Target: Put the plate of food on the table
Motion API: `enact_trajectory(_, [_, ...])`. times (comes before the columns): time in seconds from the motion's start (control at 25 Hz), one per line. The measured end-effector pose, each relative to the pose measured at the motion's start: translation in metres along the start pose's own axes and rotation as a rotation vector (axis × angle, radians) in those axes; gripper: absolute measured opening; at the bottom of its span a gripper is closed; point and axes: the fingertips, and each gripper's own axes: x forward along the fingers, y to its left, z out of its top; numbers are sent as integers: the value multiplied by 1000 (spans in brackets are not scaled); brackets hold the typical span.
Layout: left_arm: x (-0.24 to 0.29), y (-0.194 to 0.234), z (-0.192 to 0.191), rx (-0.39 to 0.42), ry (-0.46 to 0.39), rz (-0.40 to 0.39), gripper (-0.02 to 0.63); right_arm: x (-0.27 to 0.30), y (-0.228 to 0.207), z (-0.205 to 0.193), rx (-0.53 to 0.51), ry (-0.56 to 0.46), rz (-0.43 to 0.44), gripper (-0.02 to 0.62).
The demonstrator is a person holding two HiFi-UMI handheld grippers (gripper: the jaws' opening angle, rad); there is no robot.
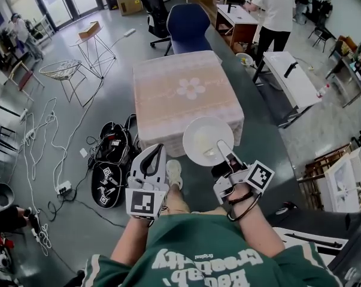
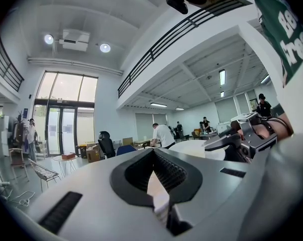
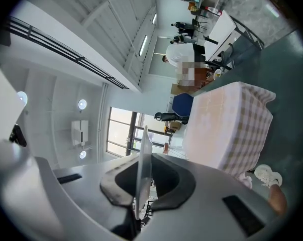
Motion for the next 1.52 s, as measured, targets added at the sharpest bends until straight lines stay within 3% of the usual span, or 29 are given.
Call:
enact_trajectory(1.08, [250,176,-20,-46,55,-135,9,263,-36,83,32,-69,-100,32])
enact_trajectory(1.52, [312,216,-28,-38,60,-146,9,317,-52,97,59,-102,-111,32])
